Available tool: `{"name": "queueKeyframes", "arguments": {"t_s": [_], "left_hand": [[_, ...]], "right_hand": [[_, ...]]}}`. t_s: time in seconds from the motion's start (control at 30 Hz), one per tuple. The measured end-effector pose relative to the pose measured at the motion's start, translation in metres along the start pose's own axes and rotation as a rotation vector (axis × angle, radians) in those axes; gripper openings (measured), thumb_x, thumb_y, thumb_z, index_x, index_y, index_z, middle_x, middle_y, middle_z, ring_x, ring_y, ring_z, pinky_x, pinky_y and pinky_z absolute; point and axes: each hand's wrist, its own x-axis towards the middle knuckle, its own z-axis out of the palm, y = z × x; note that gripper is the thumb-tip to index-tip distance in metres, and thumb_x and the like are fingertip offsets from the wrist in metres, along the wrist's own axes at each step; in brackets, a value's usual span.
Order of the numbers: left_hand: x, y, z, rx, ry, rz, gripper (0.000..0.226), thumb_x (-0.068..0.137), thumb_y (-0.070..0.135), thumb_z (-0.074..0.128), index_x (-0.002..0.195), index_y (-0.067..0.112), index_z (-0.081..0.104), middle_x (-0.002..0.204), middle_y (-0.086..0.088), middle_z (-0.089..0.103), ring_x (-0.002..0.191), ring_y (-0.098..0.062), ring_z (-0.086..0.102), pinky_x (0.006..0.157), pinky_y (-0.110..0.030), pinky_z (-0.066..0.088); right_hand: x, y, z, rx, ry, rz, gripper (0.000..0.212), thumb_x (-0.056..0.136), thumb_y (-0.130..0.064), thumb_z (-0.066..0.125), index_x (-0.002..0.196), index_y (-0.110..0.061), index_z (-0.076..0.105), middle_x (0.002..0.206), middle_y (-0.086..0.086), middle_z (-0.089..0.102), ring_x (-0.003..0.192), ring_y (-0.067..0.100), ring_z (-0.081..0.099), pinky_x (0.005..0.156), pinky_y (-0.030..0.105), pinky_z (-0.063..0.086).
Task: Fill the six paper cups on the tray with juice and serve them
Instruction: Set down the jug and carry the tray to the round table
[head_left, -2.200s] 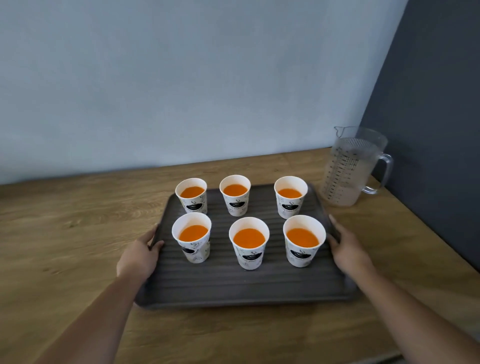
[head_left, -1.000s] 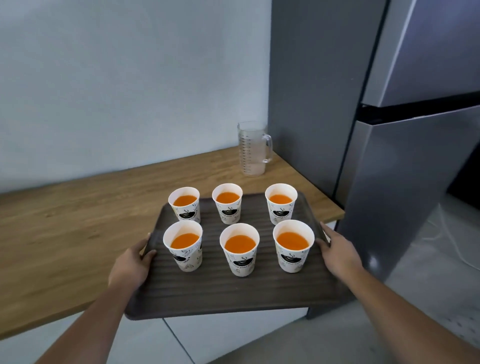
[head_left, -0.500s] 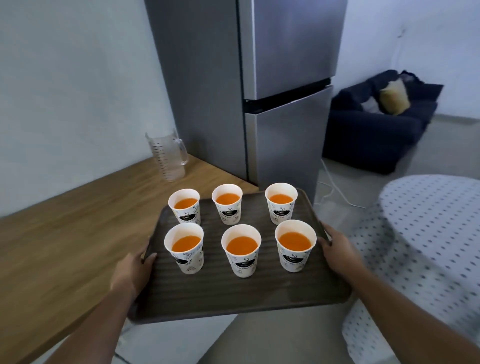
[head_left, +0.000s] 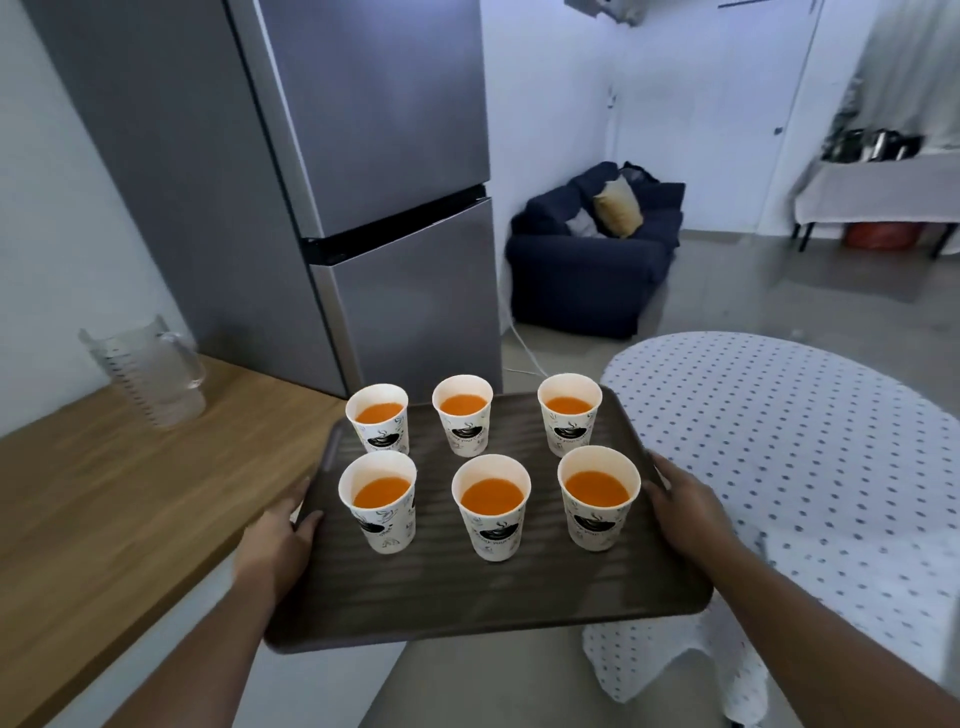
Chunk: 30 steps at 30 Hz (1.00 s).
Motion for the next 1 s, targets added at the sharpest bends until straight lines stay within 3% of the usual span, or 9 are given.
{"name": "queueKeyframes", "arguments": {"t_s": [0.2,0.43,0.83,1.0], "left_hand": [[0.017,0.078,0.067,-0.027,-0.059,0.046,0.049,0.095,0.031,0.05,0.143,0.035,0.039,0.119,-0.015,0.067,0.109,-0.036,0.059,0.093,-0.042,0.048],[0.038,0.172,0.151,0.007,-0.099,0.105,0.051,0.097,0.033,0.047,0.146,0.034,0.033,0.143,-0.011,0.049,0.128,-0.037,0.047,0.101,-0.043,0.041],[0.12,0.306,0.28,-0.001,-0.263,0.276,0.049,0.097,0.036,0.047,0.143,0.042,0.034,0.141,-0.006,0.052,0.126,-0.035,0.049,0.096,-0.047,0.045],[0.173,0.363,0.337,0.007,-0.305,0.379,0.049,0.097,0.037,0.047,0.144,0.042,0.034,0.125,-0.013,0.064,0.11,-0.037,0.06,0.086,-0.044,0.051]], "right_hand": [[0.042,0.063,-0.05,-0.011,0.065,0.064,0.048,0.098,-0.035,0.043,0.145,-0.031,0.035,0.14,0.007,0.054,0.121,0.027,0.055,0.092,0.039,0.047],[0.097,0.135,-0.105,-0.007,0.104,0.132,0.047,0.099,-0.033,0.042,0.145,-0.031,0.035,0.135,0.009,0.058,0.115,0.028,0.057,0.086,0.037,0.047],[0.176,0.236,-0.13,-0.015,0.237,0.341,0.045,0.098,-0.028,0.044,0.143,-0.027,0.04,0.118,0.013,0.067,0.102,0.032,0.061,0.076,0.037,0.045],[0.219,0.26,-0.13,0.008,0.319,0.461,0.044,0.097,-0.027,0.045,0.141,-0.028,0.043,0.109,0.015,0.07,0.099,0.034,0.061,0.08,0.04,0.046]]}}
